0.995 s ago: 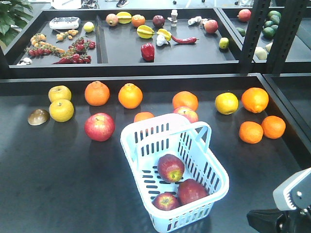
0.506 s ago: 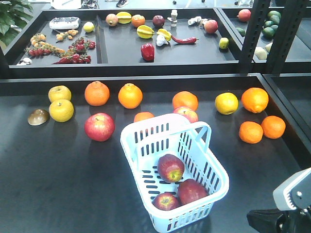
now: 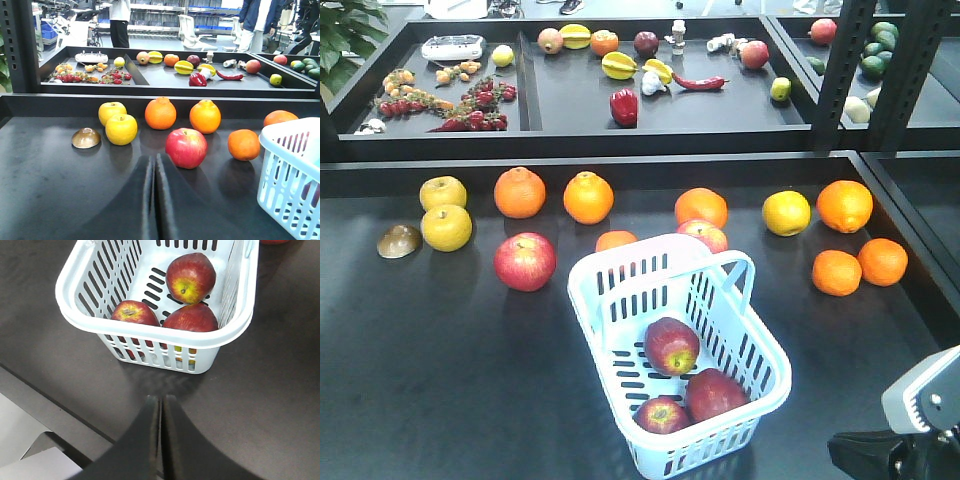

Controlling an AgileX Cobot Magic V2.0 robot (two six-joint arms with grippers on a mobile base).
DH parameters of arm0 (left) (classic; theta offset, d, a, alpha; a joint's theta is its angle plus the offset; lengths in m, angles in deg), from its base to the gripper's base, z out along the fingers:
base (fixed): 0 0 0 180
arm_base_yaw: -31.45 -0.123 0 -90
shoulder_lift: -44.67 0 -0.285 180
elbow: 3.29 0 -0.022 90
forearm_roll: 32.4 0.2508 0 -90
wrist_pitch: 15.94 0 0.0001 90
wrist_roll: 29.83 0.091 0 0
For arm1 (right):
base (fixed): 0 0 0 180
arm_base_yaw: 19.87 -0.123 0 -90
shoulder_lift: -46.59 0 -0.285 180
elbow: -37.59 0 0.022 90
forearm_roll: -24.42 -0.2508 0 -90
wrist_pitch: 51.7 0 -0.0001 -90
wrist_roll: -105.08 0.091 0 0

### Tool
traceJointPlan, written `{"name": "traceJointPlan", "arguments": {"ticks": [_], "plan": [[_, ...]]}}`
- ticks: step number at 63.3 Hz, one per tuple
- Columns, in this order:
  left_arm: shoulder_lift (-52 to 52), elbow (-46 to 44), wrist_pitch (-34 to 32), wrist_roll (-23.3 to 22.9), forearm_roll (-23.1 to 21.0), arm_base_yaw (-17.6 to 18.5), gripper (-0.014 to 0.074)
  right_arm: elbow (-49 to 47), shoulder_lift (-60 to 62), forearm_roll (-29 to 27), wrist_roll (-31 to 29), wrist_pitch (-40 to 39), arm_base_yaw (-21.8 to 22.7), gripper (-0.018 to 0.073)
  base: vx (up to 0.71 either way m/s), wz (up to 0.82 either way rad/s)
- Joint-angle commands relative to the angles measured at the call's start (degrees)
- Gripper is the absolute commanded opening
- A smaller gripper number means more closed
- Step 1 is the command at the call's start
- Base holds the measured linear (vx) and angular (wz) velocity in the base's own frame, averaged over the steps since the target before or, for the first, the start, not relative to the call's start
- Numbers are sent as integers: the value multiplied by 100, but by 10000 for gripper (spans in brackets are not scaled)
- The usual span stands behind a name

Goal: Pick three apples into basket with both arms

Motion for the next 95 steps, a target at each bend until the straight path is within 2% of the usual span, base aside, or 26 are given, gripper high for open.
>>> {"name": "traceJointPlan", "arguments": {"ticks": [1,51,58,65,73,85,91,95], "plan": [[76,-144,-466,-17,3,27,-6,-145,28,-117,-40,-192,24,-5,0,0],[76,-144,-466,-17,-6,27,-6,-145,-22,-82,-71,-238,24,-5,0,0],[76,-144,-466,-17,-9,27,-6,-145,11,249,-71,-260,-4,-5,0,0],[76,-144,-466,-17,-9,27,-6,-82,355,1094,141,-191,-201,-5,0,0],[76,-144,-466,-17,-9,27,-6,279,1002,1727,1325,-675,-600,-5,0,0],[76,-144,-466,-17,-9,27,-6,1473,2072,2585,3823,-2741,-723,-5,0,0],[76,-144,-466,-17,-9,27,-6,2044,2602,3056,4627,-3550,-711,-5,0,0],[76,-144,-466,-17,-9,27,-6,2267,2939,3321,4792,-3835,-711,-5,0,0]]}}
